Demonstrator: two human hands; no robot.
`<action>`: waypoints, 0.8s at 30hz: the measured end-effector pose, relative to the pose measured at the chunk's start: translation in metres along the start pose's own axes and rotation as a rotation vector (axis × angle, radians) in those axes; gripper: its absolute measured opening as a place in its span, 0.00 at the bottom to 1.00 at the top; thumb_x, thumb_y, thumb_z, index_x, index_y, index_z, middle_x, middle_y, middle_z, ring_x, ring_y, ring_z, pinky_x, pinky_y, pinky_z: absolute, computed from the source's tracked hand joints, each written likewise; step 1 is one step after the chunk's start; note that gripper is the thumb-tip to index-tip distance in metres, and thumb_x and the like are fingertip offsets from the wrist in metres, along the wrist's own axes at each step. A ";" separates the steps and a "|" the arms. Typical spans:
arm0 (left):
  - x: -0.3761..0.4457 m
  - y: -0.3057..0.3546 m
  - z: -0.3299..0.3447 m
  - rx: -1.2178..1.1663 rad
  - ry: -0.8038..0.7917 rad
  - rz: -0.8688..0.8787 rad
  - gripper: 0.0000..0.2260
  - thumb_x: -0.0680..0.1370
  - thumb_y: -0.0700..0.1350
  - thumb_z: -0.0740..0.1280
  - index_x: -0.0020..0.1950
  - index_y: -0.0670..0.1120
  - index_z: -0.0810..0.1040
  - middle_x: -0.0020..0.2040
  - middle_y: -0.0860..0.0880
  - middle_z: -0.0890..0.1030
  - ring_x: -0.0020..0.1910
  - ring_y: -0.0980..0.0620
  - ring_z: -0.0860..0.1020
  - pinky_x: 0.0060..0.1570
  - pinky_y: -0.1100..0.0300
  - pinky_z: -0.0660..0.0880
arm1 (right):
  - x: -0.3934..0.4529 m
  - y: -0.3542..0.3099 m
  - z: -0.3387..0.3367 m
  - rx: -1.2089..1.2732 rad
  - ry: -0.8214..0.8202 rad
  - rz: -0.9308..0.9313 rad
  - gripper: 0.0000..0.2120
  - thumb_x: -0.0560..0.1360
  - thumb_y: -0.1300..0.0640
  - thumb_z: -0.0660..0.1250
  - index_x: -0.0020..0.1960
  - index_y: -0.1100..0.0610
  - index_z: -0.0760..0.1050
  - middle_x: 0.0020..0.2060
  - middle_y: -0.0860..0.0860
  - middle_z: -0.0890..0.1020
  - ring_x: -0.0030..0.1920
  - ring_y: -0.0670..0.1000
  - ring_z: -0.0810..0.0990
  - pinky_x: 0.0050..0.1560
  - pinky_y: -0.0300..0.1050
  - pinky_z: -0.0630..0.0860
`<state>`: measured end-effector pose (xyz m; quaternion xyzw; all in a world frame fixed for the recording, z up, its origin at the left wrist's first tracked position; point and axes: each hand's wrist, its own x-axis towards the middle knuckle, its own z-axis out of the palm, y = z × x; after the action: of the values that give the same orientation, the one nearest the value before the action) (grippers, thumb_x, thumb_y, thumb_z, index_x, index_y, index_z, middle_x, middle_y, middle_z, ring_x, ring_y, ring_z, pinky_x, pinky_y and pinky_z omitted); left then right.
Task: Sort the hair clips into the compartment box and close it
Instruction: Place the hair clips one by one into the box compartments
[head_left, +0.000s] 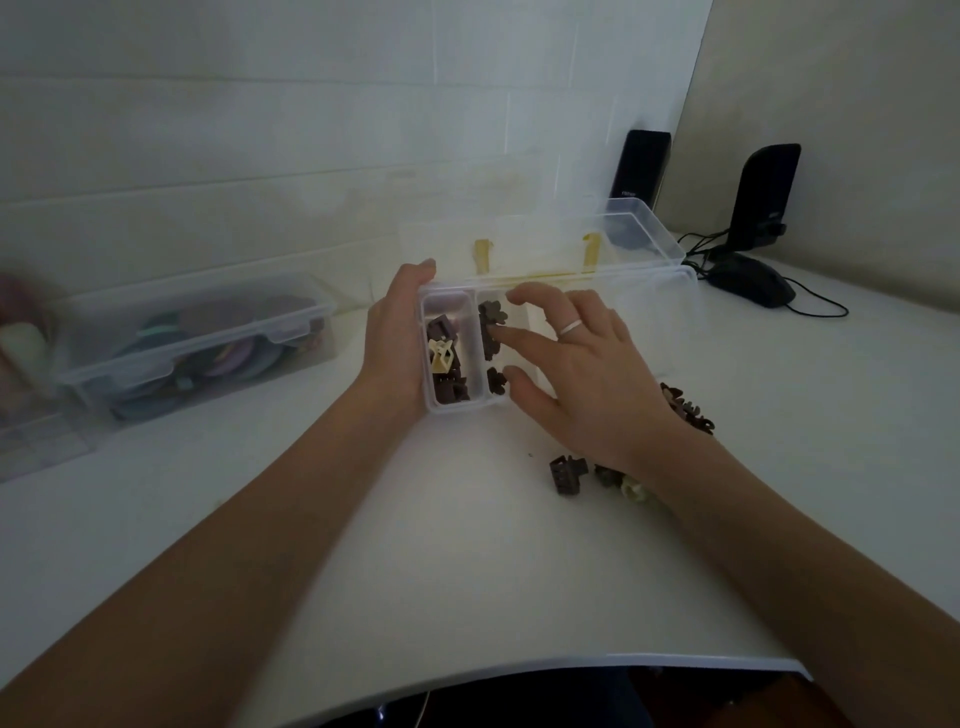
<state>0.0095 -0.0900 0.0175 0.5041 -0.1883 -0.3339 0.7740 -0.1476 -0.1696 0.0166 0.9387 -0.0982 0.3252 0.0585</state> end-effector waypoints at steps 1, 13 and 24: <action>0.001 -0.001 -0.001 0.002 -0.016 -0.033 0.38 0.60 0.64 0.74 0.62 0.42 0.77 0.57 0.39 0.80 0.50 0.43 0.77 0.52 0.48 0.74 | 0.000 -0.001 0.000 -0.014 -0.008 0.003 0.20 0.74 0.48 0.56 0.59 0.55 0.78 0.65 0.54 0.73 0.58 0.54 0.66 0.50 0.52 0.71; -0.001 -0.004 -0.002 0.018 -0.013 0.044 0.22 0.73 0.58 0.65 0.58 0.43 0.75 0.46 0.45 0.80 0.41 0.47 0.79 0.39 0.55 0.76 | 0.000 0.003 -0.010 0.221 0.085 0.003 0.10 0.72 0.54 0.62 0.47 0.51 0.81 0.52 0.49 0.78 0.50 0.50 0.73 0.50 0.50 0.73; 0.003 0.002 -0.002 0.137 -0.025 0.057 0.19 0.63 0.63 0.69 0.35 0.46 0.73 0.31 0.47 0.70 0.30 0.48 0.69 0.39 0.55 0.67 | -0.007 0.004 -0.052 0.413 -0.607 0.072 0.20 0.57 0.32 0.71 0.40 0.45 0.77 0.32 0.46 0.79 0.33 0.45 0.76 0.35 0.38 0.72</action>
<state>0.0141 -0.0902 0.0183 0.5462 -0.2345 -0.3044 0.7443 -0.1850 -0.1635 0.0532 0.9804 -0.0762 0.0469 -0.1753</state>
